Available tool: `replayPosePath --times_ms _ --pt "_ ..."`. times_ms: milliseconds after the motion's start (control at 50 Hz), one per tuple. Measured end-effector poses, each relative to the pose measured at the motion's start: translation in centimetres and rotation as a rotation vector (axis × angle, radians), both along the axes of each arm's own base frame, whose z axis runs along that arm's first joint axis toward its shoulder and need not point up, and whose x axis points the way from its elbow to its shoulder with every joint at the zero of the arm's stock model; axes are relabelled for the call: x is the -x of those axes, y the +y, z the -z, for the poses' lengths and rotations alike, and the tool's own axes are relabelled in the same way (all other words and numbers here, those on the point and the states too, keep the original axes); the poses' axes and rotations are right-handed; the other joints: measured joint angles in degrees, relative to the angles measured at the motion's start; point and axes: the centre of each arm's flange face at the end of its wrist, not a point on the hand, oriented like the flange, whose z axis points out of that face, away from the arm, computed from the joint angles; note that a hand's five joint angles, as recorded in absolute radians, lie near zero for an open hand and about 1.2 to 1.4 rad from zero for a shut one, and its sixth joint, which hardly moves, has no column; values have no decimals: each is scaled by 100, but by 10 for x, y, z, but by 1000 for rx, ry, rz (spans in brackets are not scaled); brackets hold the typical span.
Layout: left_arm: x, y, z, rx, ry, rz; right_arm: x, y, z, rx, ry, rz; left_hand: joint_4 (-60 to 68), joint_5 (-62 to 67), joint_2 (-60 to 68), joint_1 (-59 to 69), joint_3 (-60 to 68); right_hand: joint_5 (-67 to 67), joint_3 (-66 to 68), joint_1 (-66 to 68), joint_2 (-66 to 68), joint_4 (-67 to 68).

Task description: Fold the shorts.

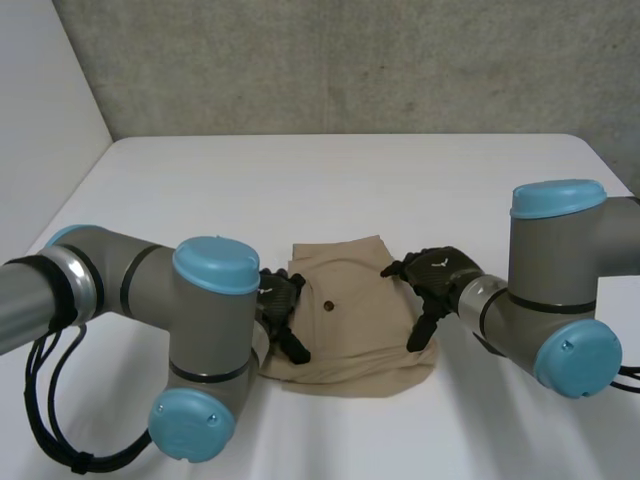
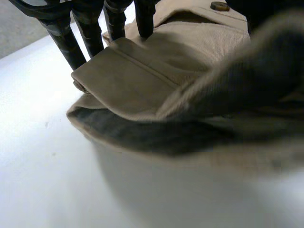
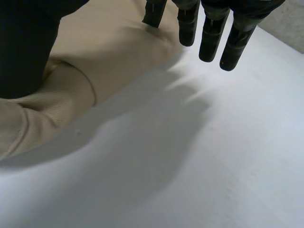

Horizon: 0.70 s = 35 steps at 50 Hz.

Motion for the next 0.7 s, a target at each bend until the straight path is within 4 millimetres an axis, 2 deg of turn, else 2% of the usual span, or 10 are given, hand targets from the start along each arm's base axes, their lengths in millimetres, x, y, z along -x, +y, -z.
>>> replayPosePath --times_ms 40,160,260,280,300,340,360,440,540,700 --pt "0 0 0 0 0 0 0 0 0 0 0 0 0 0 0 0 0 0 0 0 0 0" --pt "4 2 -30 57 48 15 -1 -3 -36 120 -68 19 0 -1 0 0 -1 0 0 -14 0 0" --pt "-3 -5 -107 219 182 -11 0 -6 -99 295 -246 70 0 -24 0 0 -1 -23 0 -14 0 0" --pt "-3 -5 -107 219 182 -11 0 -6 -99 295 -246 70 0 -24 0 0 -1 -23 0 -14 0 0" --pt "-12 -10 -134 280 227 -36 3 -5 -122 353 -306 93 0 -25 0 0 -1 -23 0 -14 0 0" --pt "-21 -15 -155 327 258 -63 6 -3 -141 399 -354 113 0 -25 0 0 -1 -23 0 -14 0 0" --pt "-32 -20 -178 384 293 -94 10 -1 -159 446 -399 136 -3 -25 0 0 -2 -23 0 -14 0 0" --pt "-59 -30 -218 468 331 -169 29 1 -193 540 -447 219 -4 -25 0 0 -1 -23 0 -14 0 0" --pt "-84 -36 -240 490 328 -233 53 -3 -215 597 -423 322 -4 -25 0 0 -2 -23 0 -14 0 0" --pt "-87 -31 -236 420 338 -217 64 -6 -215 573 -371 356 -4 -25 0 0 -2 -23 0 -14 0 0"
